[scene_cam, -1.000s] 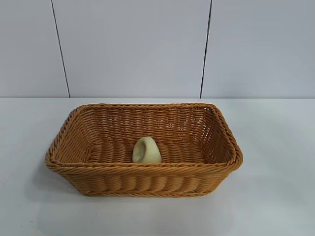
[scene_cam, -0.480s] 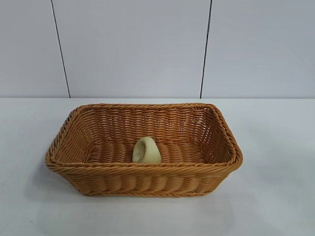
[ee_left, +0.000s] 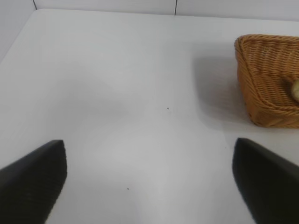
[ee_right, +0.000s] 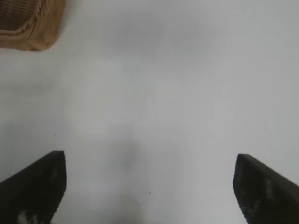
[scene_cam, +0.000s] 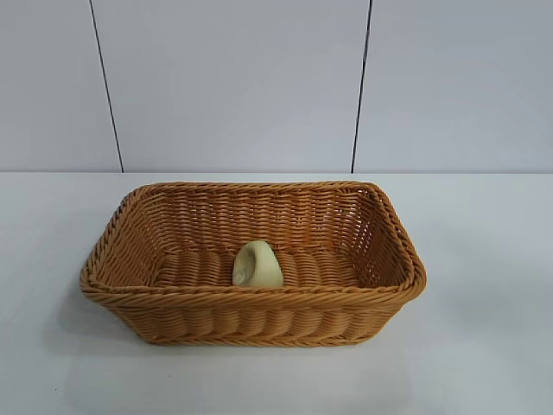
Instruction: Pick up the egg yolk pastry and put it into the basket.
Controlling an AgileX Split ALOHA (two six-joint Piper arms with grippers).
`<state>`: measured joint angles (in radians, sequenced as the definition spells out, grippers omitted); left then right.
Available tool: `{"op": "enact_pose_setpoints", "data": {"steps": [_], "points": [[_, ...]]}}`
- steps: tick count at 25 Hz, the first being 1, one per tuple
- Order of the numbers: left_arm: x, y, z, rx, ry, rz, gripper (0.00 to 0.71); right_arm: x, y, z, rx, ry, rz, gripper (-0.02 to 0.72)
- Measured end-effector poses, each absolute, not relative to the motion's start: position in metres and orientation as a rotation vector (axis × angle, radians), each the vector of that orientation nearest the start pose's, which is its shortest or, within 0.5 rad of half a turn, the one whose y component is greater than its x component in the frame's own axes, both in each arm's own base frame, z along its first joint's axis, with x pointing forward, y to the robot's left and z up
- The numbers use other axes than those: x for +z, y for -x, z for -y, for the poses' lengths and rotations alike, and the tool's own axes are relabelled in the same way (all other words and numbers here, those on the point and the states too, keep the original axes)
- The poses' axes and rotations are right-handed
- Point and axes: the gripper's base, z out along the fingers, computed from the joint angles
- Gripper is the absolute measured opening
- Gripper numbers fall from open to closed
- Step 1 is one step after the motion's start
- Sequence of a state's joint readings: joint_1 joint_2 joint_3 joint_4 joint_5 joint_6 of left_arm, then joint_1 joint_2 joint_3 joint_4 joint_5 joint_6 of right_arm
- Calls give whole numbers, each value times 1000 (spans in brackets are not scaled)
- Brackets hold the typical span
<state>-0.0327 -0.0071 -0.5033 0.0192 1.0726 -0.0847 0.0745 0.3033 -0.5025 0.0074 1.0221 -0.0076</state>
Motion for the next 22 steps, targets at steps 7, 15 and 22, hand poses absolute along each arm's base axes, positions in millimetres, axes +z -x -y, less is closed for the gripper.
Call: {"op": "enact_pose_setpoints", "data": {"steps": [7,15,22], "points": [[277,7,-2,-50,54,-2045,692,279,-27,-3,51,89,-2196,696],[277,7,-2,-50,54,-2045,692,281,-2,-1,29,38,-2037,696],[277,7,-2,-50,54,-2045,692,281,4,-1,-10,-30,-2000,696]]}}
